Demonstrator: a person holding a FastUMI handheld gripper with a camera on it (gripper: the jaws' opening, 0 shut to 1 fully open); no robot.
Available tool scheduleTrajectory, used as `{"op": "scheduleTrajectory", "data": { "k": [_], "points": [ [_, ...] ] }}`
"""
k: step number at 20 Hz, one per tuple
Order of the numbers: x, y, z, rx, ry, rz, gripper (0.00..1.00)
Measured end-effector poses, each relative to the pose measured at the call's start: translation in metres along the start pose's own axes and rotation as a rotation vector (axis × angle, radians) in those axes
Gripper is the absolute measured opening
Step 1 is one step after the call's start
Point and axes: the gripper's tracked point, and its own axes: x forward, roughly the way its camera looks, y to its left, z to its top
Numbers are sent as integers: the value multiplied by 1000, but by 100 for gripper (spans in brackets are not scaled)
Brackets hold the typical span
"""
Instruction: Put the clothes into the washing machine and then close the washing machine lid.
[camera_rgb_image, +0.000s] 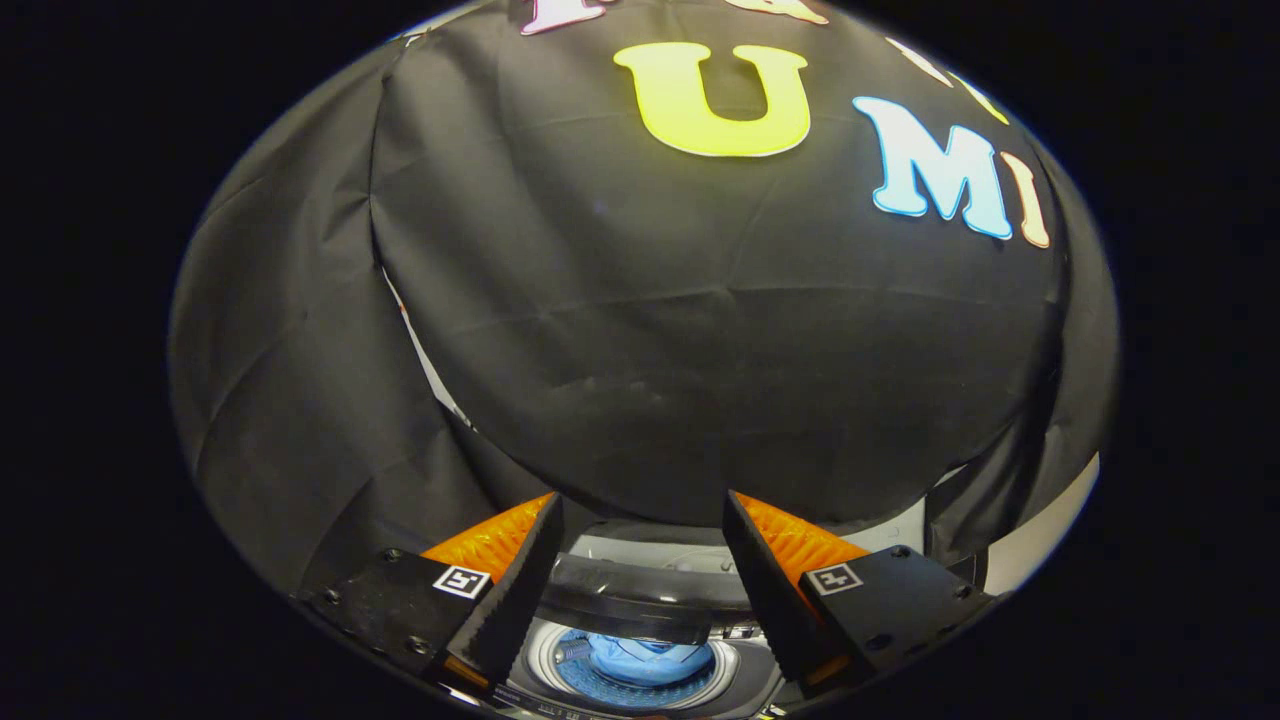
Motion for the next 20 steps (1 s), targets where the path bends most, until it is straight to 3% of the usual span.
{"op": "scheduleTrajectory", "data": {
  "k": [3, 7, 9, 20],
  "points": [
    [9, 0, -27, -34, 83, -7, 99],
    [20, 5, -37, 72, 96, 33, 99],
    [21, 6, -40, 63, 127, 66, 99],
    [-6, 12, -64, 51, 107, 86, 98]
  ]
}}
